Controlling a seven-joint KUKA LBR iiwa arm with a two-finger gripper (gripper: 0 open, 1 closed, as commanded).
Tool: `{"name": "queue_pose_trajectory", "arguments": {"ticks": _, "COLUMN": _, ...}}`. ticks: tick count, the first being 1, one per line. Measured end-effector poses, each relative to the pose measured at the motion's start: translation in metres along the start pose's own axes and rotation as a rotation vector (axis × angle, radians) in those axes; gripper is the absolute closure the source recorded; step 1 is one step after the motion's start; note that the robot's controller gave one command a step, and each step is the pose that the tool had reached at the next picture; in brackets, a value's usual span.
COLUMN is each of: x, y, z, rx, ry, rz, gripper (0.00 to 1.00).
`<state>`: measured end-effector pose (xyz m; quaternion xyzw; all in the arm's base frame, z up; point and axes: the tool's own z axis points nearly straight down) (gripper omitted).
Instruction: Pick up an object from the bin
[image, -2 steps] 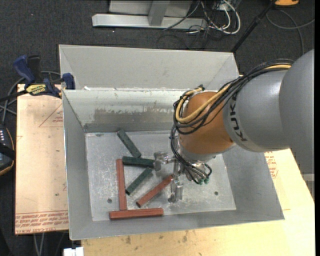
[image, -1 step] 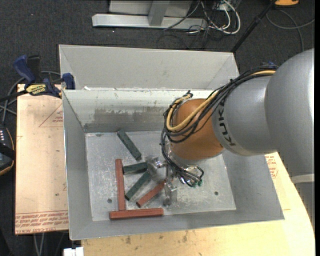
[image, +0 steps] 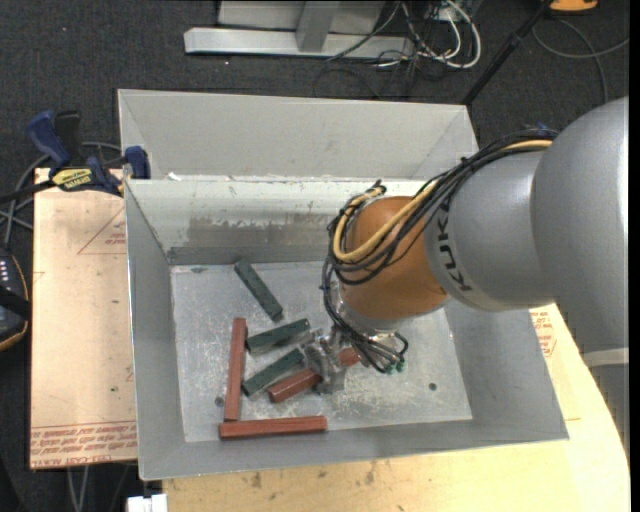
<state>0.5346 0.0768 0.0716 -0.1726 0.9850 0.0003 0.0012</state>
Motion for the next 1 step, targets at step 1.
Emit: {"name": "queue_pose_trajectory", "arguments": {"ticks": 1, "x": -0.0083, "y": 0.0164, "z": -0.1403, "rx": 0.001, "ry": -0.008, "rz": -0.192, "gripper": 1.00}}
